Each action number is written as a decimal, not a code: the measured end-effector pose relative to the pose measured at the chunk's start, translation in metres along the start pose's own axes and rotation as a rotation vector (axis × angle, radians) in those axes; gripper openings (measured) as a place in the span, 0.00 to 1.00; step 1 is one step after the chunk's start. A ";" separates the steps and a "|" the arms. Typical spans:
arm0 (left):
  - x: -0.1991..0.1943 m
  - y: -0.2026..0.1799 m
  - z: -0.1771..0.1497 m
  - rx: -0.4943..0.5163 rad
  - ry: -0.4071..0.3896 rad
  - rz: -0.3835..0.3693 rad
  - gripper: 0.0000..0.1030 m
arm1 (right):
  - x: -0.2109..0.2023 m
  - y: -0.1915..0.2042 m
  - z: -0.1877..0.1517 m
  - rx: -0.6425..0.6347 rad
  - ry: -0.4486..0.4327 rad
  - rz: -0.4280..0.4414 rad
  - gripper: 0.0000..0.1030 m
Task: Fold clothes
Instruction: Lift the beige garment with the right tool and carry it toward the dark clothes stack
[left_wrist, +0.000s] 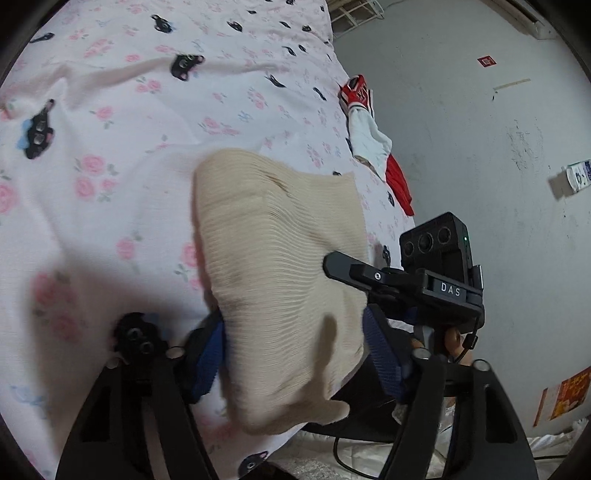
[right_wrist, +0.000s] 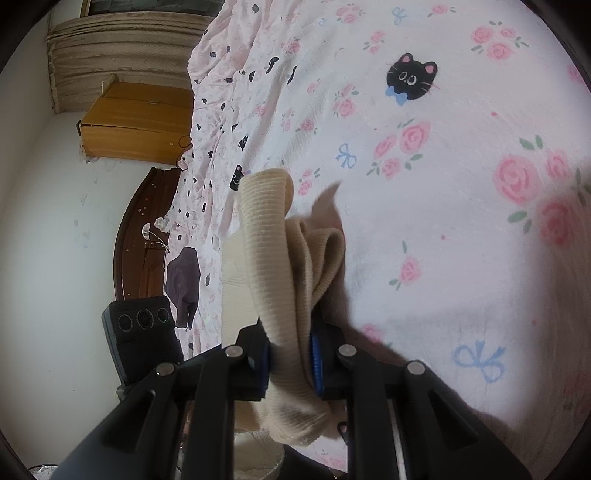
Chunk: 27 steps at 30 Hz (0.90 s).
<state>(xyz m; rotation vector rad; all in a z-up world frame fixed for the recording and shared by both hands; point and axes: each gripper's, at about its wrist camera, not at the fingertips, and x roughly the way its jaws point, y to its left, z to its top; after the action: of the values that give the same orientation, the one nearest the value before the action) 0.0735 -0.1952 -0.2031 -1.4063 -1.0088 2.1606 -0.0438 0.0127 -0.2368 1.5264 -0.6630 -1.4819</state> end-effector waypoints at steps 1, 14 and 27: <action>0.004 -0.001 0.000 -0.004 0.011 -0.002 0.15 | 0.000 0.000 0.000 0.001 -0.001 -0.001 0.18; -0.019 0.006 -0.004 -0.034 -0.047 -0.055 0.13 | -0.008 0.019 -0.001 -0.057 -0.010 -0.008 0.18; -0.106 0.024 0.006 -0.022 -0.205 -0.005 0.13 | 0.031 0.104 0.014 -0.222 0.054 0.001 0.18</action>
<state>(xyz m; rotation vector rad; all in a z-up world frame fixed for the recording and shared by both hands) 0.1159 -0.2813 -0.1524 -1.2084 -1.1084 2.3327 -0.0324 -0.0658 -0.1618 1.3893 -0.4507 -1.4560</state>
